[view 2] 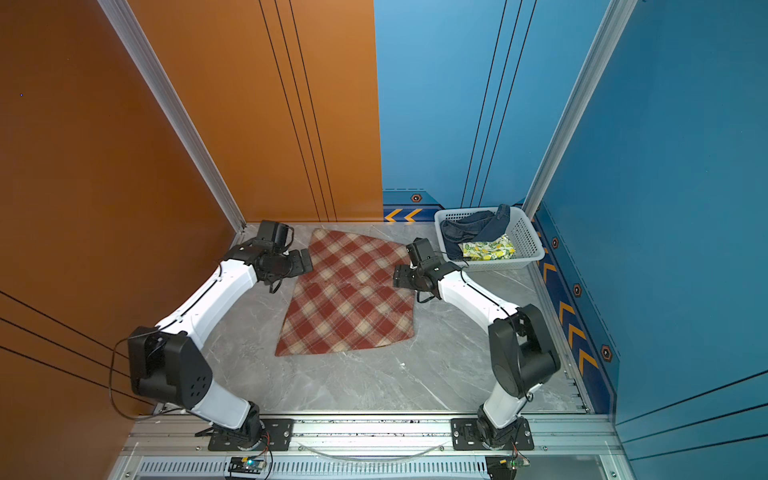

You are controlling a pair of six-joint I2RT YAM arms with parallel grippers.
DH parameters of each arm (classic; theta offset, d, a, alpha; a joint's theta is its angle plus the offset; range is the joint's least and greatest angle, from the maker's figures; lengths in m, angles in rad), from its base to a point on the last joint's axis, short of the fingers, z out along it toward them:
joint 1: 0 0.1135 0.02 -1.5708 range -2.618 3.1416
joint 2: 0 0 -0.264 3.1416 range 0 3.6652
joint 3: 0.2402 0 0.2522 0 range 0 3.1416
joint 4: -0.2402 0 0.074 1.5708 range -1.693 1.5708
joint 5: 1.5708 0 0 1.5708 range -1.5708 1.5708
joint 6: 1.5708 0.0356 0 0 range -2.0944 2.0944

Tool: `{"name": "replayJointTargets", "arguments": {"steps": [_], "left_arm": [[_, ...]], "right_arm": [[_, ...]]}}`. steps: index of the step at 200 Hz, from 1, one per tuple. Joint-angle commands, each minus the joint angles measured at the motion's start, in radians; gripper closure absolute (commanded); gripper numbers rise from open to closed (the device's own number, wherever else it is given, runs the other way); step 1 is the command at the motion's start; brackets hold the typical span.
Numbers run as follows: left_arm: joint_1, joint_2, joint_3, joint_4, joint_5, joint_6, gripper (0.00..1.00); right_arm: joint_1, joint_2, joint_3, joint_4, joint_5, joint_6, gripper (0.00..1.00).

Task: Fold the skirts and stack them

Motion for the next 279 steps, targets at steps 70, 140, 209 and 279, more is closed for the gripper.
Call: {"name": "replayJointTargets", "arguments": {"steps": [70, 140, 209, 279], "left_arm": [[-0.184, 0.068, -0.226, 0.135, 0.007, 0.017, 0.02], [-0.241, 0.061, -0.461, 0.234, 0.022, -0.054, 0.03], [-0.29, -0.027, -0.605, 0.24, 0.053, -0.125, 0.04], [-0.364, -0.263, -0.808, 0.208, 0.036, -0.238, 0.05]], "right_arm": [[0.022, 0.231, 0.102, 0.039, -0.037, -0.07, 0.34], [0.056, 0.228, 0.007, 0.051, 0.001, -0.08, 0.35], [0.091, 0.148, -0.159, 0.059, 0.029, -0.071, 0.34], [0.149, -0.052, -0.389, 0.063, 0.073, -0.024, 0.34]]}}
